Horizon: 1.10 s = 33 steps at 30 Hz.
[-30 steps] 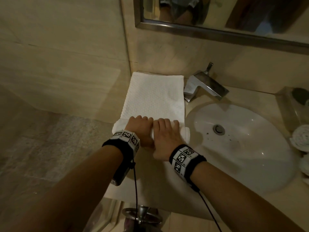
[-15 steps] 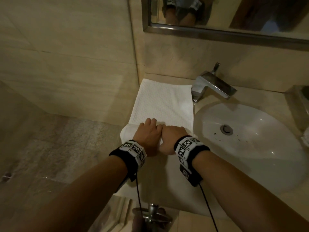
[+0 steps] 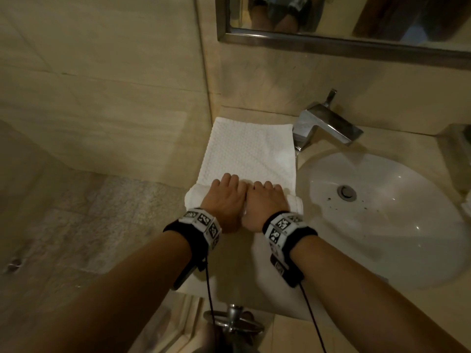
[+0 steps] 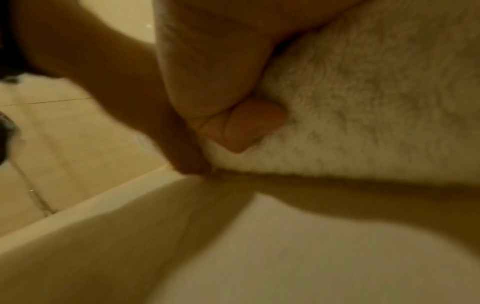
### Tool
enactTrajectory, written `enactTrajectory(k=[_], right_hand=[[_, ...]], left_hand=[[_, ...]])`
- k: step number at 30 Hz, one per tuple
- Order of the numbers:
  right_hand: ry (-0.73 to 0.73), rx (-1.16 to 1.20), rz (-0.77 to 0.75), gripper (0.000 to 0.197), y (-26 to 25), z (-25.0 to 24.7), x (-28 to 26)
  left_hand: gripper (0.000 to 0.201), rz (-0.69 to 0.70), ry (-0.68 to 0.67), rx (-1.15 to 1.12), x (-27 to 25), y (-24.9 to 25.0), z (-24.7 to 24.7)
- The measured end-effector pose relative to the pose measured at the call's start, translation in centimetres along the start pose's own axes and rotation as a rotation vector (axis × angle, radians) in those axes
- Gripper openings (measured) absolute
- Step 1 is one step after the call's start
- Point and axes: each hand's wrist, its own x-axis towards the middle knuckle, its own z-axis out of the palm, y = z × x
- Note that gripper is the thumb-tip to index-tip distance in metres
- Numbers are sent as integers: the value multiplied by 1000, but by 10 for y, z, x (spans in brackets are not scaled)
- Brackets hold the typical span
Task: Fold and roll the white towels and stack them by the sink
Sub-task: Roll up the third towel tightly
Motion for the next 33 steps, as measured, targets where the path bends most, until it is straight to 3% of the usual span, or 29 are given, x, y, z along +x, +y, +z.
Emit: enactTrajectory(k=[3, 6, 11, 14, 18, 22, 24, 29, 33], right_hand=[[-86, 49, -11, 51, 4, -11, 11], [-36, 32, -5, 59, 3, -8, 6], [30, -113, -102, 88, 6, 2, -21], [27, -120, -88, 82, 8, -2, -11], [47, -89, -68, 73, 9, -1, 2], [95, -83, -47, 67, 8, 3, 7], [77, -42, -46, 66, 9, 0, 10], [-70, 73, -37, 53, 16, -16, 7], [43, -23, -70, 73, 14, -3, -13]], left_hand=[[50, -21, 73, -32, -2, 1, -1], [57, -42, 69, -87, 9, 1, -4], [70, -6, -65, -71, 27, -7, -6], [74, -14, -112, -97, 33, -9, -8], [70, -35, 39, -94, 20, -5, -1], [40, -26, 246, -99, 1, 1, 15], [36, -30, 276, -82, 2, 0, 17], [52, -11, 23, -94, 16, -4, -6], [68, -20, -101, -129, 26, -6, -12]])
